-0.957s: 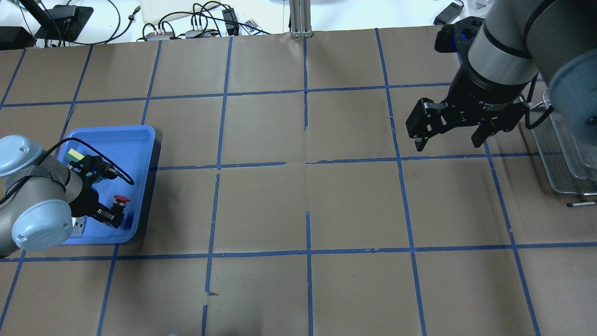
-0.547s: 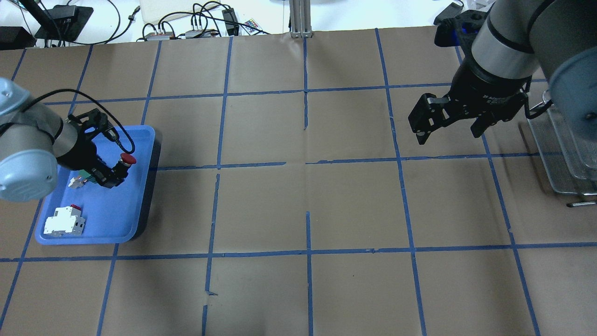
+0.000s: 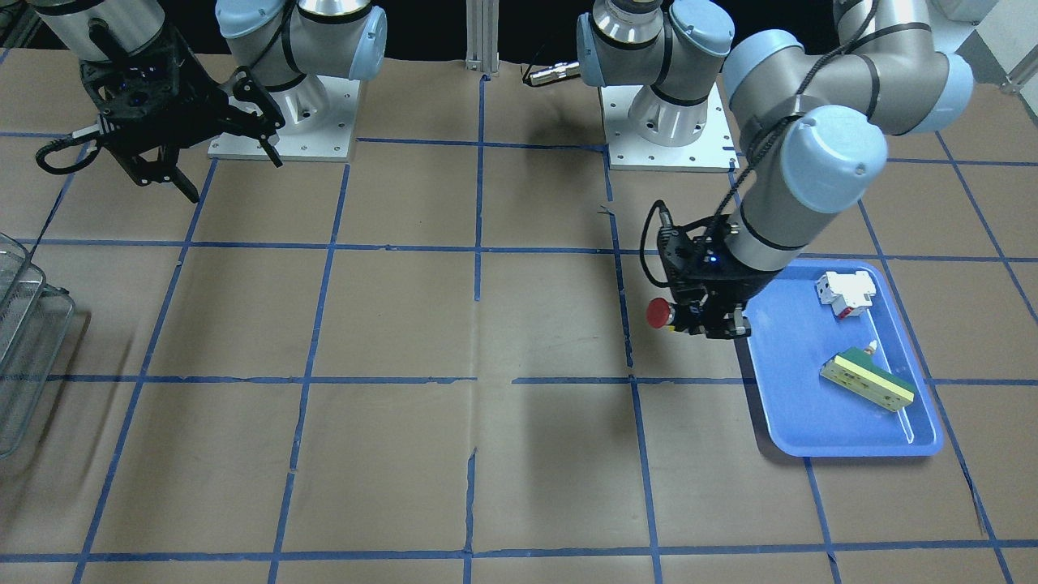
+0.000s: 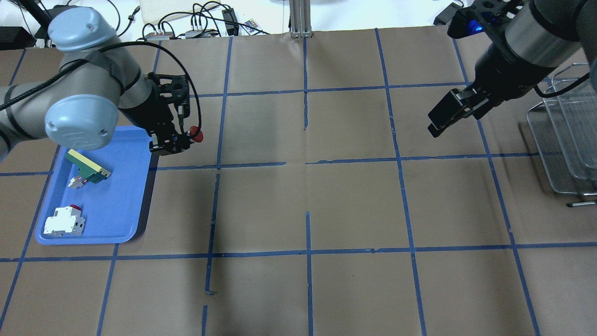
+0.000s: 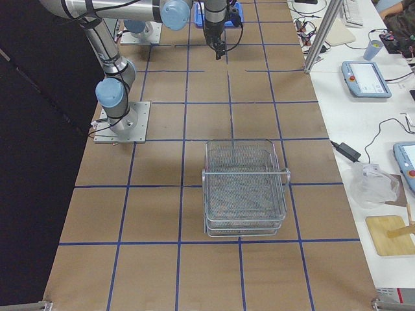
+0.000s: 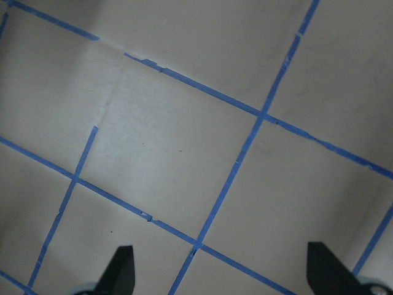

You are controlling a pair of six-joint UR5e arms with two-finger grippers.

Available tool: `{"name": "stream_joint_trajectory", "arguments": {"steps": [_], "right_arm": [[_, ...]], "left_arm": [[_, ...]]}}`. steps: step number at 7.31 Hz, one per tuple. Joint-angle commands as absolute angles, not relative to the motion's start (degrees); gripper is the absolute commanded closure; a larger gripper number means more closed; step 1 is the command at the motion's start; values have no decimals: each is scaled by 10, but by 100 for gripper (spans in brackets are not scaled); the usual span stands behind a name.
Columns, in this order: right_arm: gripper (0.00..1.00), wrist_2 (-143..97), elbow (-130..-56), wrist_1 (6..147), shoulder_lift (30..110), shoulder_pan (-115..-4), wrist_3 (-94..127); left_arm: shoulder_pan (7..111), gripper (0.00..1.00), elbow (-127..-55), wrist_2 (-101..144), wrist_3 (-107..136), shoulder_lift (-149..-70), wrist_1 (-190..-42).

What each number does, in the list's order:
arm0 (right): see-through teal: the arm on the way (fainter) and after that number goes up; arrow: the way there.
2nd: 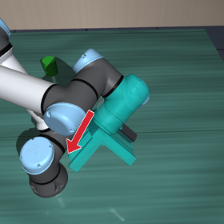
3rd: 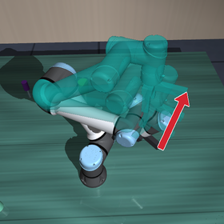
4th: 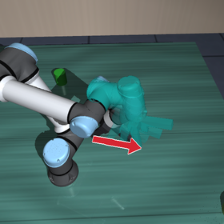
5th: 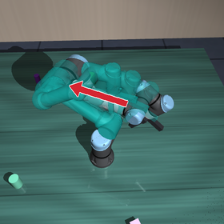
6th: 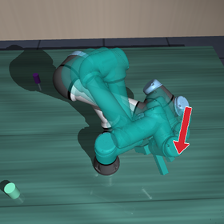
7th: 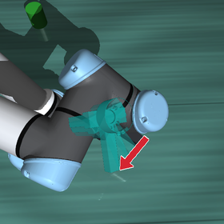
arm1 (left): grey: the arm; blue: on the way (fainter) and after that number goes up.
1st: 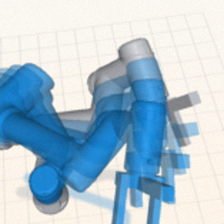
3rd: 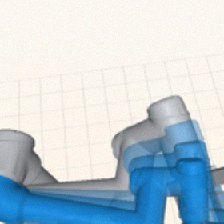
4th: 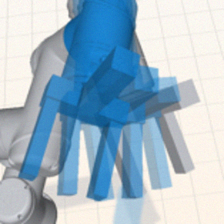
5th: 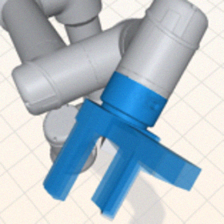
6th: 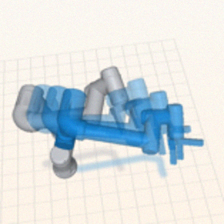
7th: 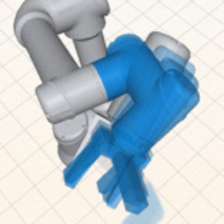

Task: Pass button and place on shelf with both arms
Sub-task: 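Lift the red button and carry it toward the right gripper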

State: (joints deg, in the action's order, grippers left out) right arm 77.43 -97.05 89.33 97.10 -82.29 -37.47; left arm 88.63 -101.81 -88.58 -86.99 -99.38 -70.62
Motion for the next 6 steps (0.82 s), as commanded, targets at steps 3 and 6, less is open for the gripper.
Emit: {"name": "stream_joint_trajectory", "arguments": {"steps": [3,6], "right_arm": [[0,676,-992,896,969,-811,-634],[0,647,-991,892,971,-804,-719]], "left_arm": [[1064,100,-935,-846,-724,-1009,-702],[1140,100,-913,-811,-666,-1013,-680]]}}
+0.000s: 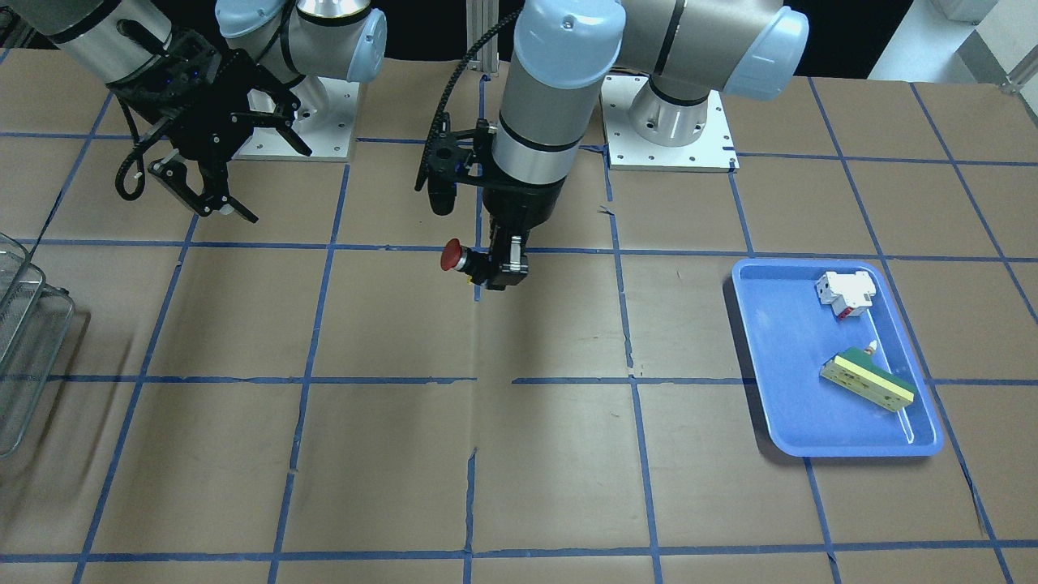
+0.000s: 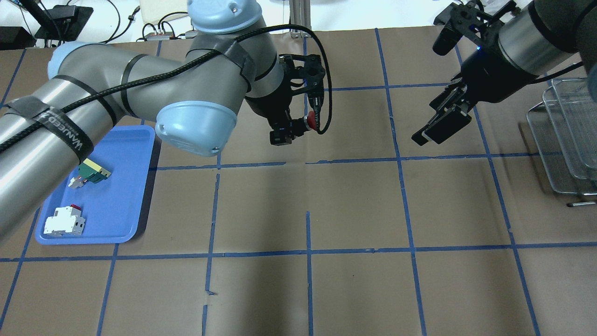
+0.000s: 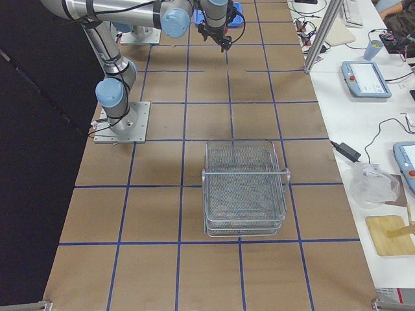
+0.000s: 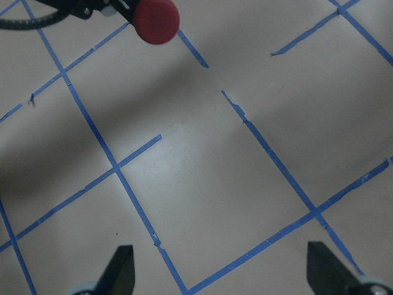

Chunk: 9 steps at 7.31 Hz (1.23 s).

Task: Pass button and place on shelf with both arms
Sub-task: 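Lift the red button and carry it toward the right gripper, then move the right gripper to the red button held by the left gripper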

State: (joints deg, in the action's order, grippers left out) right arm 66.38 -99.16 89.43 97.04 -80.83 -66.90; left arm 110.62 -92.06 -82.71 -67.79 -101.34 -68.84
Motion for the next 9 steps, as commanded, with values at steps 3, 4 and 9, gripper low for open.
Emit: {"name": "stream_joint_trajectory", "arguments": {"steps": [3,4,9], "right_arm": [[0,579,-1004,883,968,-760,-854],[0,564,-1023,884,969,-752,-862],[0,459,-1050,894,973,-761,-930]], "left_arm": [[1150,100,-911,-779,-630,-1007,-668],[1150,100,-909,-779,-628,-1005,-667],[1150,100,-908,-780,-611,-1002,-666]]}}
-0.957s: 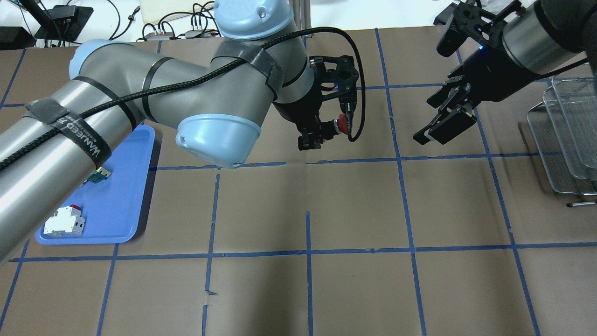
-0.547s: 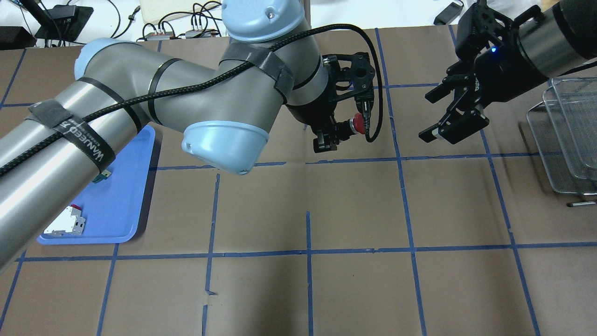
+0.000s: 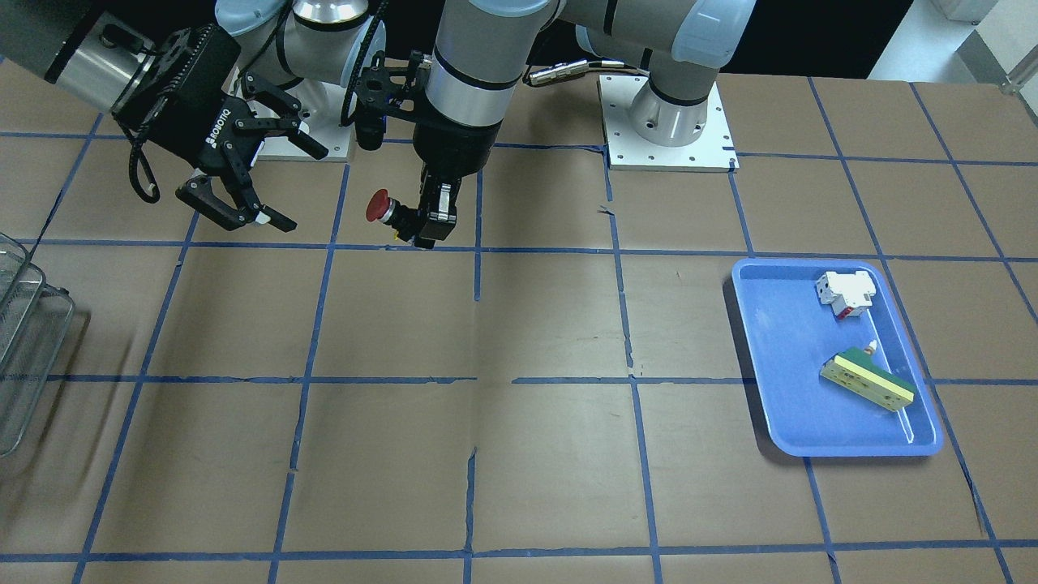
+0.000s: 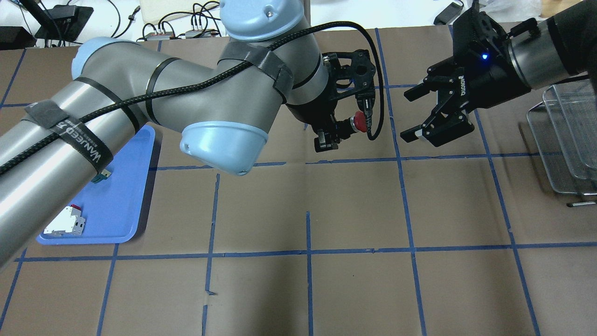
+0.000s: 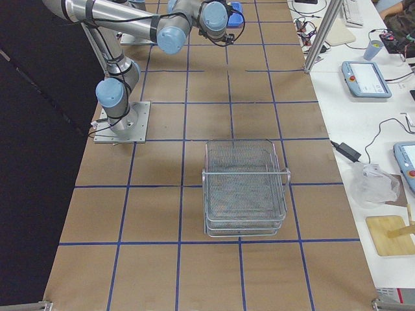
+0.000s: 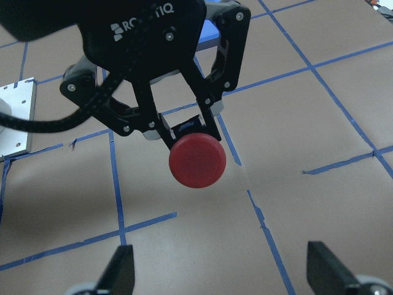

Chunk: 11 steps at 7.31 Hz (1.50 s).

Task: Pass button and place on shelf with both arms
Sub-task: 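Move the right gripper to the red button held by the left gripper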

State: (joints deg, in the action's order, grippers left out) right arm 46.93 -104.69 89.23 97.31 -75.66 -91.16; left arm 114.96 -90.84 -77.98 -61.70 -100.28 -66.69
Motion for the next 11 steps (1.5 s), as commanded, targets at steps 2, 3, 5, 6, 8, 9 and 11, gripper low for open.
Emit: {"name": "stream_joint_trajectory", "arguments": {"steps": [2,3,5,6,8,9,11], "right_arm": [[0,454,-1050,894,971,-775,-938],[0,453,-1050,895,970,-792,-938],[3,443,-1053,940,969,-795,-934],[2,441,-1056,946,967,-796,-931],[0,435,-1056,946,962,-798,-929],[0,434,-1055,947,962,-810,-927],[0,434,-1055,947,962,-817,-918]], "left_arm": [[1150,100,-904,-767,-599,-1003,-665],[1145,100,-899,-746,-593,-1002,-659],[1145,100,-883,-739,-579,-1013,-658],[1146,100,-883,-739,-576,-1007,-660],[1150,100,-887,-729,-574,-998,-663],[1150,100,-887,-728,-574,-1001,-662],[1150,100,-883,-728,-568,-999,-663]]}}
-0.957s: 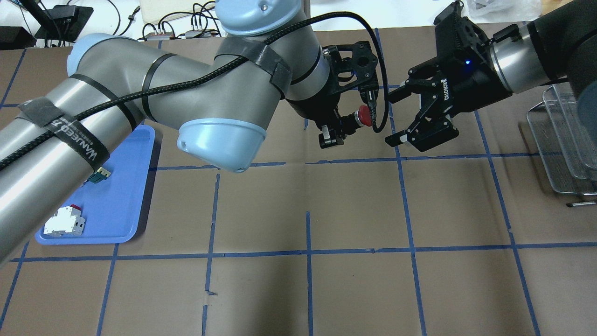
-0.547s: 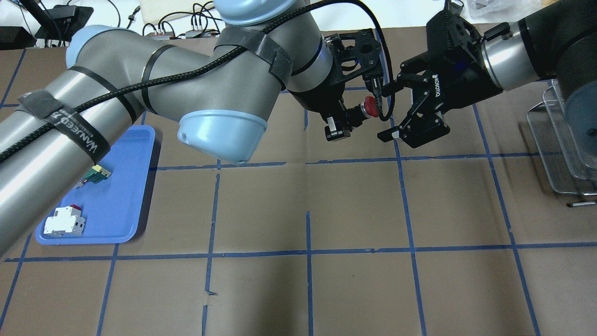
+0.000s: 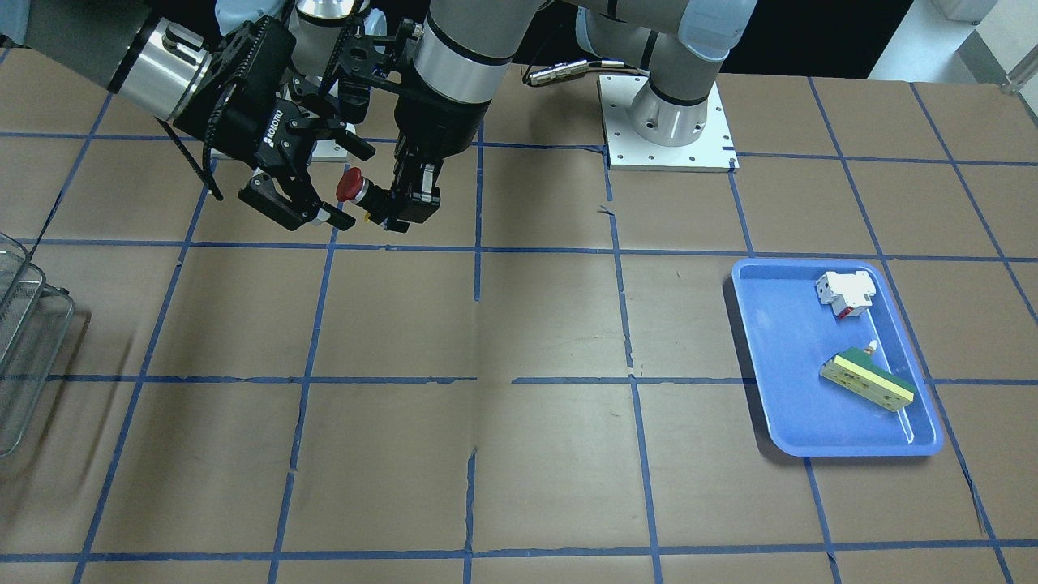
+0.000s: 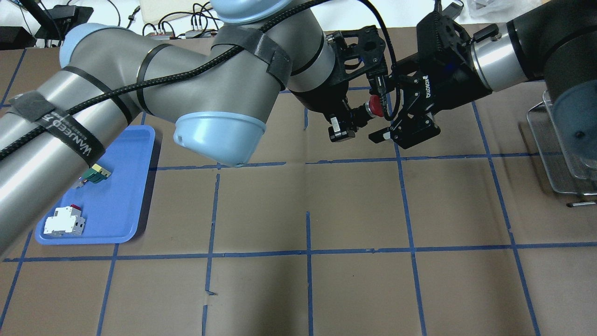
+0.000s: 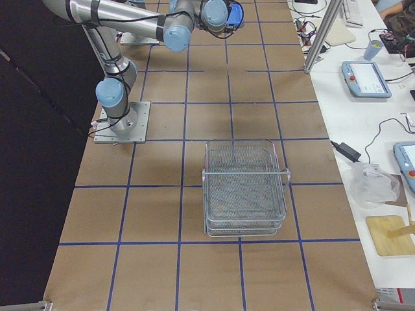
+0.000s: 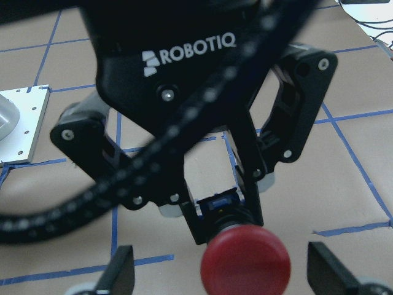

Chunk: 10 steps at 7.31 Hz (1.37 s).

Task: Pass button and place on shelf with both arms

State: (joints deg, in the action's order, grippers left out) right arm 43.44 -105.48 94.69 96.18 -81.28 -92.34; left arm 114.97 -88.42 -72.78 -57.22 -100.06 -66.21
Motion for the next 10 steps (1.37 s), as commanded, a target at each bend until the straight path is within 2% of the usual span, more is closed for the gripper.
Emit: {"name": "stream_joint_trajectory", "arguments": {"steps": [1,2,3,5,6,7,8,9,10], "right_arm": [[0,434,-1055,947,962,-817,-915],[17,434,-1055,947,962,-817,-918],[26,434,-1049,948,964,-817,-924],[40,433,-1049,968,966,-817,-925],[39,434,-1049,969,966,-817,-924],[49,434,-1051,969,965,-817,-924],[78,435,-1050,969,965,-817,-923],[95,436,-1049,969,966,-817,-924],[100,439,-1049,969,966,-817,-923]], "left_arm": [[1150,100,-882,-728,-568,-998,-662],[1150,100,-882,-727,-567,-998,-661],[1150,100,-885,-728,-567,-997,-661],[1151,100,-891,-728,-567,-993,-659],[1151,100,-890,-729,-567,-993,-659],[1151,100,-890,-729,-561,-994,-659],[1151,100,-889,-727,-555,-994,-659],[1151,100,-889,-729,-550,-994,-659],[1151,100,-886,-727,-550,-995,-658]]}}
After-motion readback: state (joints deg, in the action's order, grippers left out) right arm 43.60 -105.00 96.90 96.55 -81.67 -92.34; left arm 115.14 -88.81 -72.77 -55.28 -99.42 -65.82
